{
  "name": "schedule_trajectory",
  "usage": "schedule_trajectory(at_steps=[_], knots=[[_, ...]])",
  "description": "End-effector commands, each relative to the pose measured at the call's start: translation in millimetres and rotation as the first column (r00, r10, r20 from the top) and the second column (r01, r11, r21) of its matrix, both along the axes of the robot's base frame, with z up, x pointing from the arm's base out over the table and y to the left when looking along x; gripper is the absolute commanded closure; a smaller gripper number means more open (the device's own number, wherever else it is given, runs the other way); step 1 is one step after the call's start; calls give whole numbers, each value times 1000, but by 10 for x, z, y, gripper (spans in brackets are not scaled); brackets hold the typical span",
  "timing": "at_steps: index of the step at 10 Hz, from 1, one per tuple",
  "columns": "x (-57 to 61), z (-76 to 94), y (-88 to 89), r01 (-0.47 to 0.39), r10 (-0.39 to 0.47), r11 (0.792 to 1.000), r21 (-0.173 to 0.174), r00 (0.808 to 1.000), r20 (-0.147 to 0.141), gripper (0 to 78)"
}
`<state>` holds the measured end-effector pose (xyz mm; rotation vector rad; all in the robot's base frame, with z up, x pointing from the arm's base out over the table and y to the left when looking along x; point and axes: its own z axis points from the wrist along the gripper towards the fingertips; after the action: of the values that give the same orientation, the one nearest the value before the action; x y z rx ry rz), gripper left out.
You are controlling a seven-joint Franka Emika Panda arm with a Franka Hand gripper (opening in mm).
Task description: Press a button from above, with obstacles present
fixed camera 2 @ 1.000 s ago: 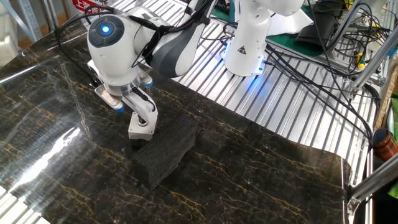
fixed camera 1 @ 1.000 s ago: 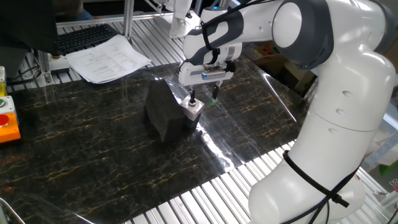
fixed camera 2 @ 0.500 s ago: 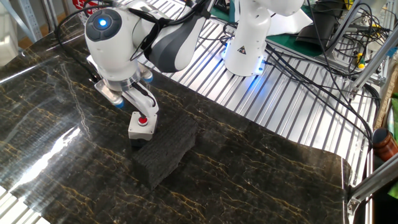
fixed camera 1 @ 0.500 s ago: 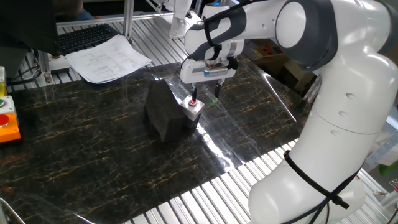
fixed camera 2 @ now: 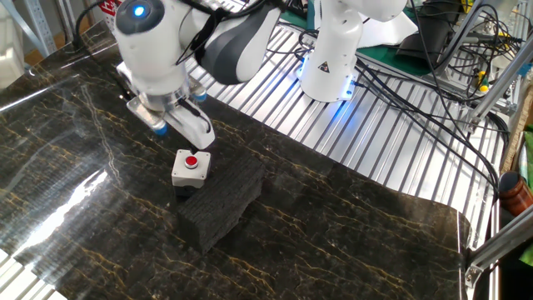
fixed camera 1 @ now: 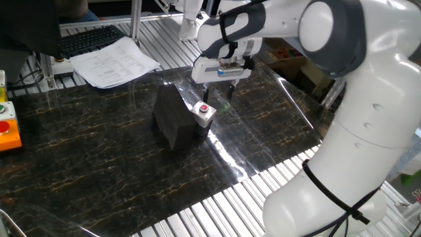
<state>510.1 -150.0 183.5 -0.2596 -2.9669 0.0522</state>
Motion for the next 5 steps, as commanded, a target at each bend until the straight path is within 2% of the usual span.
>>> schedule_trajectory(at_steps=[1,2,5], knots=[[1,172,161,34,-36,999,21,992,123,1],[11,210,210,44,-48,999,29,990,132,1],[63,368,385,69,-73,997,35,989,132,1]])
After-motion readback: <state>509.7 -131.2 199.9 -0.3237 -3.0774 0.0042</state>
